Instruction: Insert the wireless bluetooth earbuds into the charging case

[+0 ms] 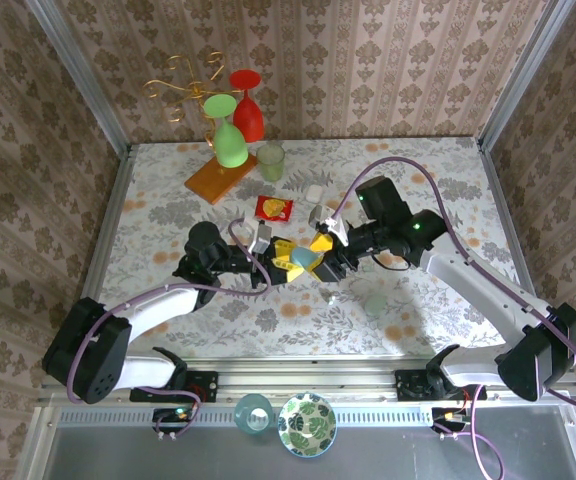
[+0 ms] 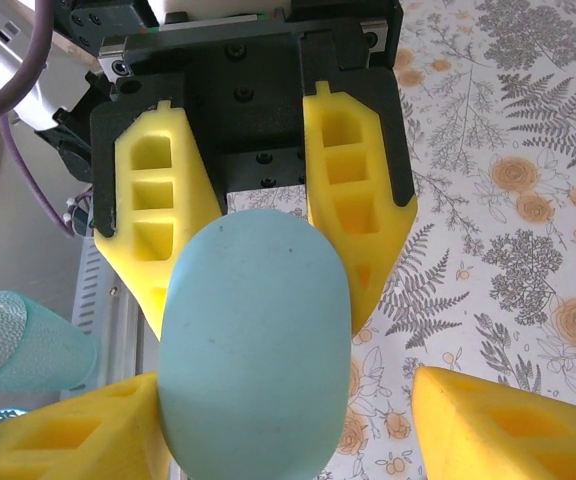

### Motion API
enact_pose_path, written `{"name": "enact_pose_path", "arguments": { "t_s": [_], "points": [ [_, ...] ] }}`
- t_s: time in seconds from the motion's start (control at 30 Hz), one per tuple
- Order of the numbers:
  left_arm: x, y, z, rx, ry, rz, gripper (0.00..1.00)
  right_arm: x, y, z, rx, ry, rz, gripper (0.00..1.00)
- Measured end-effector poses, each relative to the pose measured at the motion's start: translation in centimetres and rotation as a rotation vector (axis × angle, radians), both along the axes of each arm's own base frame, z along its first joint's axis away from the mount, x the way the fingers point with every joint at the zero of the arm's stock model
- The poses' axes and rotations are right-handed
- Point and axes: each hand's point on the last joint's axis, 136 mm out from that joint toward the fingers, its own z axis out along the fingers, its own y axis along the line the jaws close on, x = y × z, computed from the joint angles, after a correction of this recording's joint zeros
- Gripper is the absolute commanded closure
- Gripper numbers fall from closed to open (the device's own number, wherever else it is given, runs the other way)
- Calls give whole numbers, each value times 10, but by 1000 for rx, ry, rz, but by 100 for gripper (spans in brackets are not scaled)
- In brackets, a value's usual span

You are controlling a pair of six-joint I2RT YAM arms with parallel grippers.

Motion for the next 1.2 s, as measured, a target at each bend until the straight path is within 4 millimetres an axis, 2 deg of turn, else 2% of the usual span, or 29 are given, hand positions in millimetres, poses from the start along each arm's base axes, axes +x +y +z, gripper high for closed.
{"name": "enact_pose_path", "arguments": {
  "t_s": [0.37,0.57,0.7,0.87,1.0,1.2],
  "points": [
    [4,2,-2,3,-2,17,76,9,-6,11,42,-20,-61,37],
    [2,2,-2,0,-13,12,76,22,-10,14,51,-39,-119,35],
    [2,3,-3,0,-17,13,75,27,-13,12,55,-33,-151,30],
    [4,3,-3,-6,-30,30,75,27,-13,18,76,-42,-162,22],
    [10,5,-2,-24,-51,76,75,25,-14,25,110,-57,-178,19],
    [32,11,-2,-53,-84,202,75,28,-23,40,181,-84,-268,18]
  ]
}}
